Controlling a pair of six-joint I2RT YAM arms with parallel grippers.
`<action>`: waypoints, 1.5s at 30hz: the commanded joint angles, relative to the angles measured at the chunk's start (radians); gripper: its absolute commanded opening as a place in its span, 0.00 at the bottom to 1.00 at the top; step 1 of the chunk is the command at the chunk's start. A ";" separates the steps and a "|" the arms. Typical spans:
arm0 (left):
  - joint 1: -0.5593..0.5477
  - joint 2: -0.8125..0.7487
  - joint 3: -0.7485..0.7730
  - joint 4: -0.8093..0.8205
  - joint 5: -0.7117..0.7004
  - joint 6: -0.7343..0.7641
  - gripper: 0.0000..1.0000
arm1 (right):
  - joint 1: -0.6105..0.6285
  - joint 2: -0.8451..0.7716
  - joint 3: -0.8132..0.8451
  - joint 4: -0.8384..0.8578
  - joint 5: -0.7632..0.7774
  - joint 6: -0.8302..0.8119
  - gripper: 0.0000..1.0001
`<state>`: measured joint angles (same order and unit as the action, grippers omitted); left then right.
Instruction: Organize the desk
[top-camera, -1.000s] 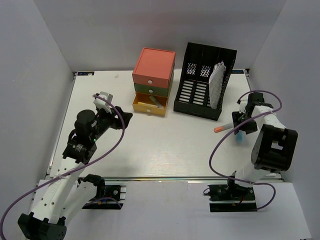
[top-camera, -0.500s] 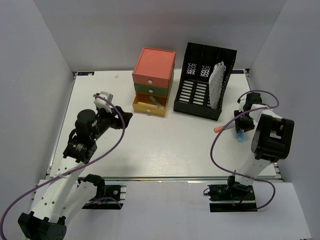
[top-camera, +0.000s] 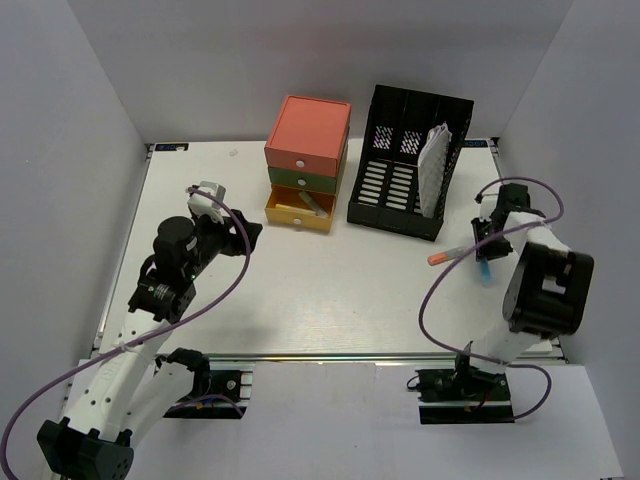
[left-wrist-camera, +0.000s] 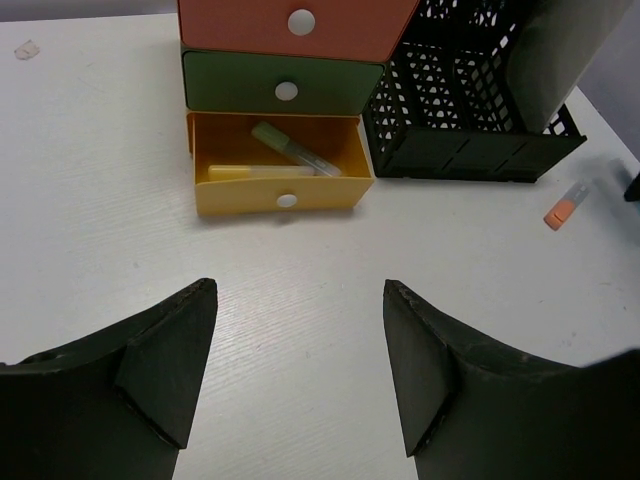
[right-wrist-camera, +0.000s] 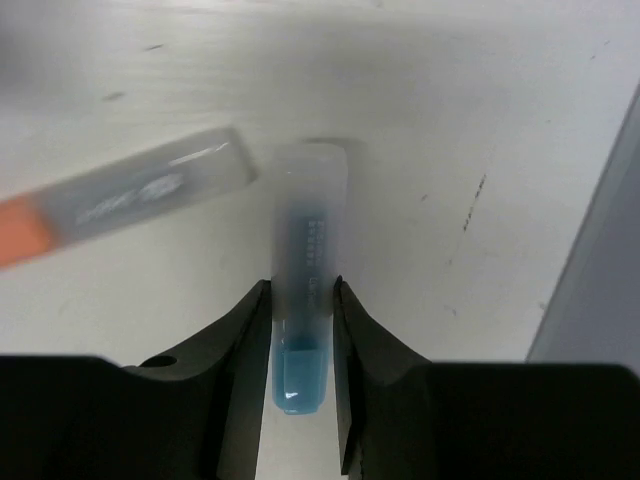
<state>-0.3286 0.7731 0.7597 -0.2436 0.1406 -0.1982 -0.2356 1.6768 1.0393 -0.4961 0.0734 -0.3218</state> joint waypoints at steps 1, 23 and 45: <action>0.003 -0.001 -0.011 -0.010 -0.032 0.013 0.77 | -0.002 -0.208 0.030 -0.074 -0.197 -0.115 0.00; 0.003 0.037 -0.016 -0.032 -0.173 0.037 0.77 | 0.808 -0.077 0.341 0.105 -0.436 -0.490 0.00; 0.003 0.061 -0.020 -0.037 -0.216 0.048 0.77 | 0.963 0.371 0.686 0.398 -0.125 -0.424 0.47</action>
<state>-0.3286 0.8425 0.7452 -0.2848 -0.0658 -0.1604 0.7273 2.0586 1.6798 -0.1246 -0.0635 -0.7578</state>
